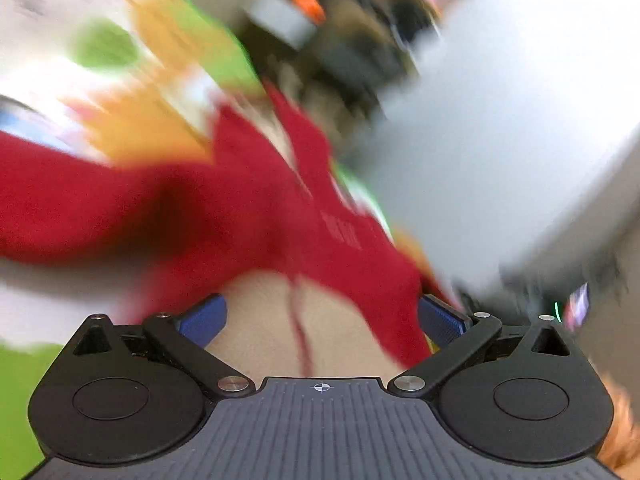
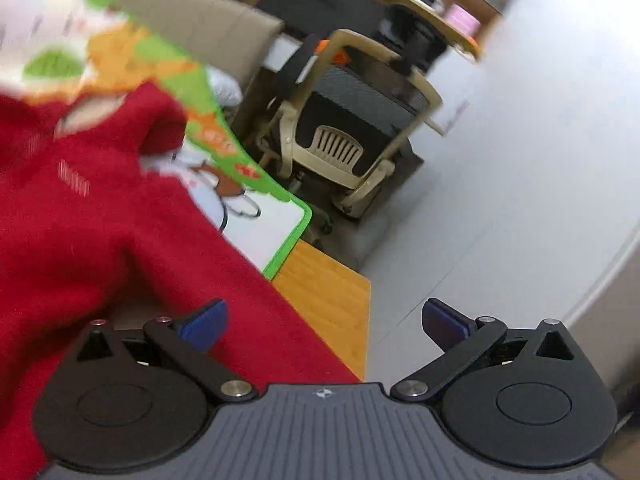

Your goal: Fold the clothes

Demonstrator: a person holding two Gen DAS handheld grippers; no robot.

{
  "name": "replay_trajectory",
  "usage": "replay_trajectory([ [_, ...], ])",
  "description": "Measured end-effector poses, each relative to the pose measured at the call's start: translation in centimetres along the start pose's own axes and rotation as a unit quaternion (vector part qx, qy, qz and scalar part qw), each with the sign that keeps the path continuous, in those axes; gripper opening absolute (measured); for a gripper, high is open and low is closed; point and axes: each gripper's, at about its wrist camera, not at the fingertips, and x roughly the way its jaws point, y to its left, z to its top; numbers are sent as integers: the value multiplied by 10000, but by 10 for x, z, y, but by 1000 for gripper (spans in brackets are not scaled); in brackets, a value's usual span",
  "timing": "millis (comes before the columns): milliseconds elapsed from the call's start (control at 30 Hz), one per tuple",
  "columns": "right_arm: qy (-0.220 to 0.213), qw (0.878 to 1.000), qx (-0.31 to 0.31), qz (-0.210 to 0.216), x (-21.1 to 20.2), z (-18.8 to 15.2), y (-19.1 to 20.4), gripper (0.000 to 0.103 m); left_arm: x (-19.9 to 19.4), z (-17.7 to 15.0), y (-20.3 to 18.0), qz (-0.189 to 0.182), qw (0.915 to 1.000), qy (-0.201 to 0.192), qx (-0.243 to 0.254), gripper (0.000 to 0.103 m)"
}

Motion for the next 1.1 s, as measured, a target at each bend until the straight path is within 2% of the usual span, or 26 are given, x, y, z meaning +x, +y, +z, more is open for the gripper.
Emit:
replay_trajectory([
  [33, 111, 9992, 325, 181, -3, 0, -6, 103, -11, 7, 16, 498, 9981, -304, -219, 103],
  [67, 221, 9970, 650, 361, -5, 0, -13, 103, -22, 13, 32, 1033, 9918, -598, -455, 103],
  [100, 178, 9911, 1136, 677, -7, 2, -21, 103, -23, 17, 50, 1388, 9843, -708, -830, 103],
  [167, 218, 9691, 1992, 1437, -1, 1, -19, 103, -21, 24, 86, 1995, 9625, -829, -1642, 103],
  [200, 278, 9561, 2305, 1789, 5, -2, -13, 103, -17, 25, 99, 2136, 9521, -940, -1975, 103],
  [233, 337, 9408, 2612, 2136, 11, -4, -8, 103, -10, 26, 105, 2252, 9458, -1084, -2072, 103],
  [267, 395, 9231, 2913, 2478, 17, -6, -2, 103, -1, 29, 105, 2488, 9414, -1157, -1960, 103],
  [300, 449, 9186, 2924, 2621, 22, -9, 11, 103, 9, 31, 104, 2750, 9365, -1209, -1806, 103],
  [367, 588, 9128, 2906, 2808, 31, -16, 38, 103, 27, 35, 100, 3212, 9227, -1384, -1620, 102],
  [400, 654, 9103, 2916, 2865, 36, -20, 47, 103, 32, 38, 98, 3334, 9186, -1448, -1551, 89],
  [433, 676, 9117, 2888, 2843, 38, -22, 57, 103, 36, 42, 96, 3412, 9163, -1488, -1476, 45],
  [467, 640, 9163, 2786, 2803, 36, -24, 64, 103, 37, 49, 94, 3398, 9180, -1516, -1372, 31],
  [500, 604, 9209, 2684, 2763, 34, -27, 71, 103, 37, 56, 94, 3361, 9205, -1542, -1262, 24],
  [567, 558, 9261, 2552, 2722, 30, -31, 73, 103, 34, 73, 89, 3335, 9230, -1664, -959, 16],
  [600, 548, 9266, 2537, 2721, 30, -32, 72, 103, 26, 84, 85, 3376, 9197, -1872, -716, 16],
  [700, 560, 9243, 2588, 2750, 35, -31, 72, 103, -7, 108, 74, 3604, 8934, -2680, -112, 16],
  [767, 636, 9224, 2617, 2769, 41, -31, 77, 103, -19, 112, 77, 3690, 8857, -2815, -43, 17],
  [867, 820, 9262, 2401, 2791, 46, -27, 86, 103, -17, 100, 97, 3917, 8845, -2530, -185, 32],
  [900, 892, 9273, 2311, 2807, 47, -26, 89, 103, -16, 93, 106, 3900, 8889, -2362, -434, 37],
  [967, 1053, 9278, 2130, 2878, 48, -24, 94, 103, -16, 80, 124, 3794, 8974, -2003, -1027, 39],
  [1000, 1137, 9255, 2056, 2970, 50, -23, 95, 103, -20, 71, 129, 3426, 9083, -1916, -1444, 49],
  [1033, 1218, 9224, 1979, 3086, 51, -23, 97, 103, -25, 62, 132, 2966, 9178, -1845, -1887, 68],
  [1100, 1250, 9220, 1790, 3197, 52, -21, 99, 103, -28, 46, 131, 1999, 9306, -1717, -2539, 84],
])
